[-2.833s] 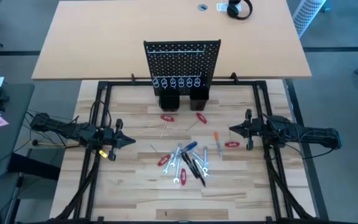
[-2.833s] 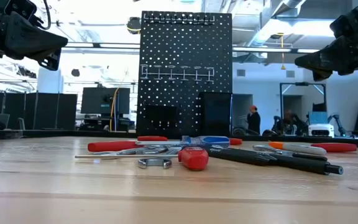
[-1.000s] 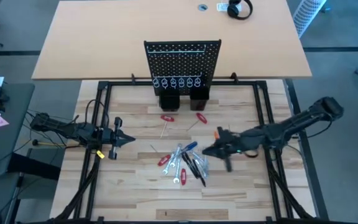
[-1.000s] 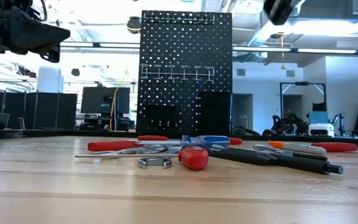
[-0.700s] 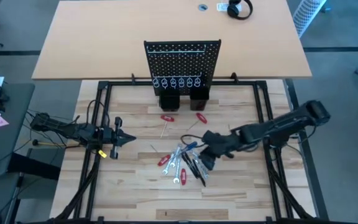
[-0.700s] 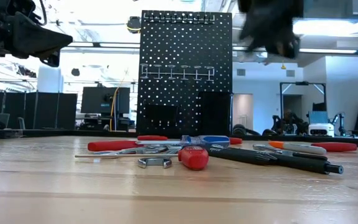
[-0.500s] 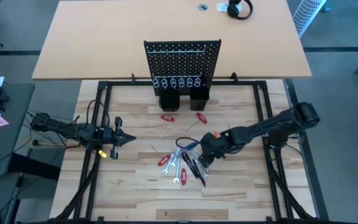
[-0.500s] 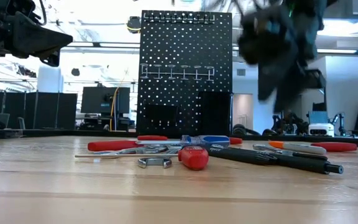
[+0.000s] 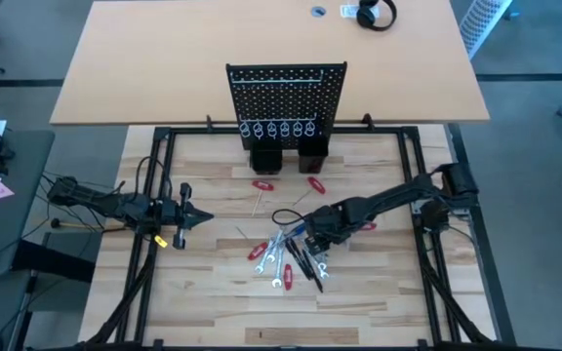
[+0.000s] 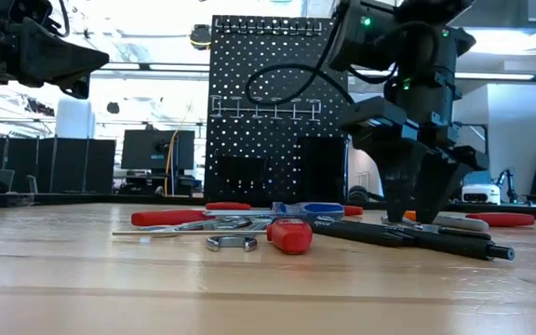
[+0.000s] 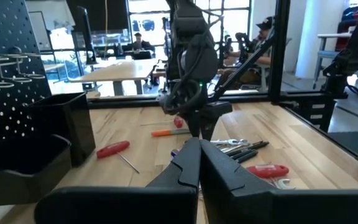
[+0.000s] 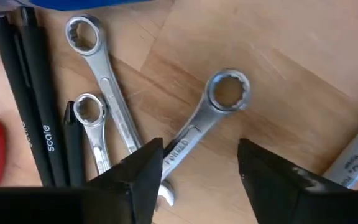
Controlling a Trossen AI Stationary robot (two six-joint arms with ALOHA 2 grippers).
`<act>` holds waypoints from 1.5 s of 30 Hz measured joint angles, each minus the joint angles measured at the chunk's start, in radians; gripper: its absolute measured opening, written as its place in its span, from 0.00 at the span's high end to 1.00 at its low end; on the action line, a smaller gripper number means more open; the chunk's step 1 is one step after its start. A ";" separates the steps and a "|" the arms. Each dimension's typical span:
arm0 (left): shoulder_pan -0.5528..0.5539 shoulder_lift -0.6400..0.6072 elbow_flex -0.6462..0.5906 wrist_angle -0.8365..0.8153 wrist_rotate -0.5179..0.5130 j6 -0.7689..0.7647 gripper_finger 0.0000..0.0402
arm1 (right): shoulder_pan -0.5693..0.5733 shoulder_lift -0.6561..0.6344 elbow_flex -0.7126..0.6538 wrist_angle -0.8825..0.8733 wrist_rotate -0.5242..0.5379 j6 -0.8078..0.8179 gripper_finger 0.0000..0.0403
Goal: Hang tools onto peg board
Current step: Hang the wrench on the peg board
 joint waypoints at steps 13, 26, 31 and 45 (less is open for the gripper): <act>0.000 0.000 -0.001 -0.001 0.000 -0.072 1.00 | -0.001 0.034 0.000 0.144 -0.028 -0.111 0.94; 0.000 0.063 -0.014 0.171 0.005 -0.091 1.00 | 0.051 -0.182 0.060 0.098 0.311 -0.369 0.96; 0.000 0.170 -0.014 0.276 0.005 -0.053 1.00 | 0.008 -0.304 0.063 0.254 0.428 -0.622 0.96; 0.000 0.382 -0.014 0.370 0.001 -0.042 1.00 | -0.411 -0.434 0.063 0.631 0.107 -1.063 0.96</act>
